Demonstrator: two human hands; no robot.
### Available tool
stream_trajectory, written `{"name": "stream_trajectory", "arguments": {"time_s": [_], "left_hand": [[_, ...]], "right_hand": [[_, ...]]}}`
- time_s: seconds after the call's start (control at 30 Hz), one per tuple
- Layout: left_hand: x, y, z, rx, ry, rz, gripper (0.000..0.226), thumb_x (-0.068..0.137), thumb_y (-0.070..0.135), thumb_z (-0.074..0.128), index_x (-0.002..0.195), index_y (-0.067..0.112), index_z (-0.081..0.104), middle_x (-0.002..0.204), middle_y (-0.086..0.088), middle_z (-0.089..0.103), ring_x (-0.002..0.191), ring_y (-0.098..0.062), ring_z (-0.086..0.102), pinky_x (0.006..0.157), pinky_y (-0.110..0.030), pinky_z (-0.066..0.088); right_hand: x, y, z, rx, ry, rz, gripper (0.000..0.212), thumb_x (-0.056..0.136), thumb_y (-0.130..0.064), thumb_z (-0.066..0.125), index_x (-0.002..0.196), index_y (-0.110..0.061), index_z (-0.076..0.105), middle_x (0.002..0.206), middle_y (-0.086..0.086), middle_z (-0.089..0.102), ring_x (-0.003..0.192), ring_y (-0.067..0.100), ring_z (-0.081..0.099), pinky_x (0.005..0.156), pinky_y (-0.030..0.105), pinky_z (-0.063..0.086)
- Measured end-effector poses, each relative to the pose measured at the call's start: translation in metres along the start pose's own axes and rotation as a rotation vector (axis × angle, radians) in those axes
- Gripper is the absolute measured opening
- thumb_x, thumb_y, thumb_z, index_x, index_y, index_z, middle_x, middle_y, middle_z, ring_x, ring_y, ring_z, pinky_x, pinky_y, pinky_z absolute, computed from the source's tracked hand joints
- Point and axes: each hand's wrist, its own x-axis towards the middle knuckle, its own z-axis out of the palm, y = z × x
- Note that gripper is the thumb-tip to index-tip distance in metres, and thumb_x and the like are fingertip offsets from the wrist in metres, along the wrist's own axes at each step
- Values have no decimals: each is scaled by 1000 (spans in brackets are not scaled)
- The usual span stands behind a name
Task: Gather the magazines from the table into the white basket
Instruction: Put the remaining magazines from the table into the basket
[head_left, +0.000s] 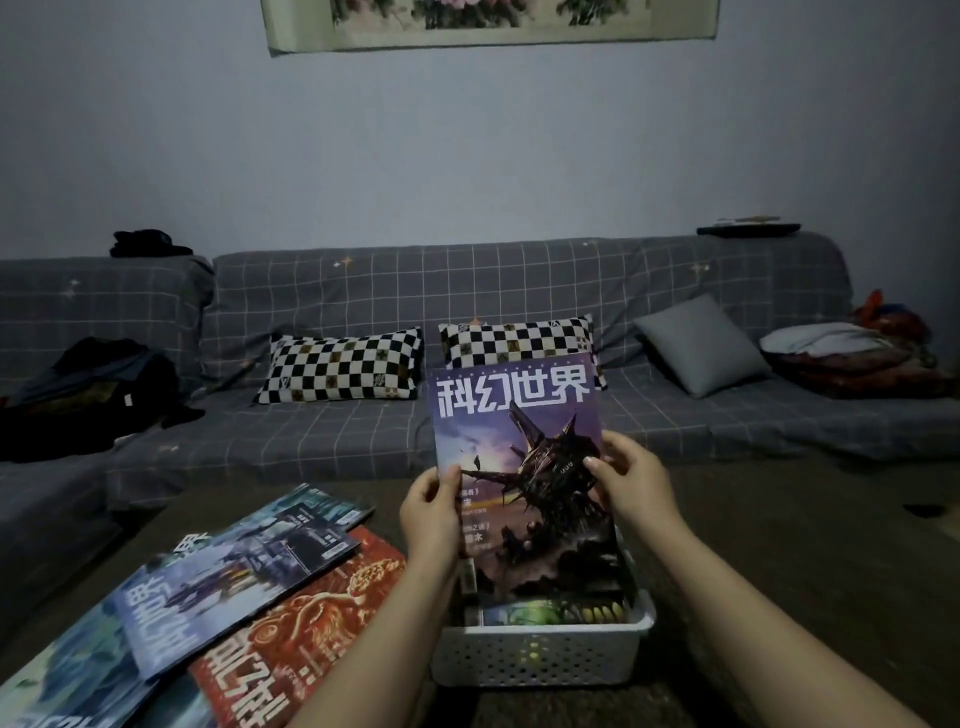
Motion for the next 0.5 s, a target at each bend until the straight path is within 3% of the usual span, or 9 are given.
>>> {"name": "stream_trajectory", "arguments": {"time_s": [0.13, 0.23, 0.3, 0.37, 0.43, 0.5], "left_hand": [[1, -20, 7, 100, 47, 80, 14, 92, 23, 59, 103, 18, 65, 102, -5, 70, 88, -21, 66, 80, -41, 55], [-1, -31, 11, 226, 80, 155, 27, 90, 19, 60, 117, 20, 59, 117, -6, 57, 93, -14, 57, 84, -34, 50], [-2, -38, 11, 272, 104, 162, 29, 89, 16, 62, 118, 20, 57, 122, -7, 48, 87, -7, 51, 80, -27, 45], [1, -41, 9, 274, 102, 174, 36, 88, 13, 63, 121, 21, 50, 130, -9, 39, 94, -9, 49, 79, -22, 43], [7, -41, 8, 256, 58, 158, 51, 88, 13, 62, 134, 22, 41, 142, -10, 29, 112, -15, 44, 91, -28, 44], [18, -40, 8, 305, -34, 125, 60, 92, 23, 58, 145, 28, 31, 151, -6, 23, 127, -23, 40, 103, -40, 41]], "right_hand": [[2, 31, 6, -14, 49, 59, 28, 88, -5, 58, 115, -14, 61, 98, 4, 64, 73, 5, 59, 45, 11, 46], [-3, 53, 6, -76, 62, 99, 28, 88, -6, 59, 115, -13, 60, 84, -4, 60, 67, 10, 60, 47, 14, 45], [-6, 64, 8, -163, 82, 49, 30, 86, -5, 61, 115, -11, 61, 89, -2, 57, 76, 14, 60, 57, 14, 44], [-6, 71, 11, -221, 134, -30, 32, 82, -4, 65, 113, -9, 60, 101, 3, 49, 88, 20, 58, 73, 19, 45], [-1, 72, 12, -158, 138, -22, 38, 81, -5, 67, 116, -13, 54, 114, 5, 42, 98, 19, 54, 87, 27, 46], [8, 73, 11, -59, 63, 40, 55, 81, -12, 68, 129, -18, 42, 124, 3, 37, 107, 18, 49, 91, 31, 44]]}}
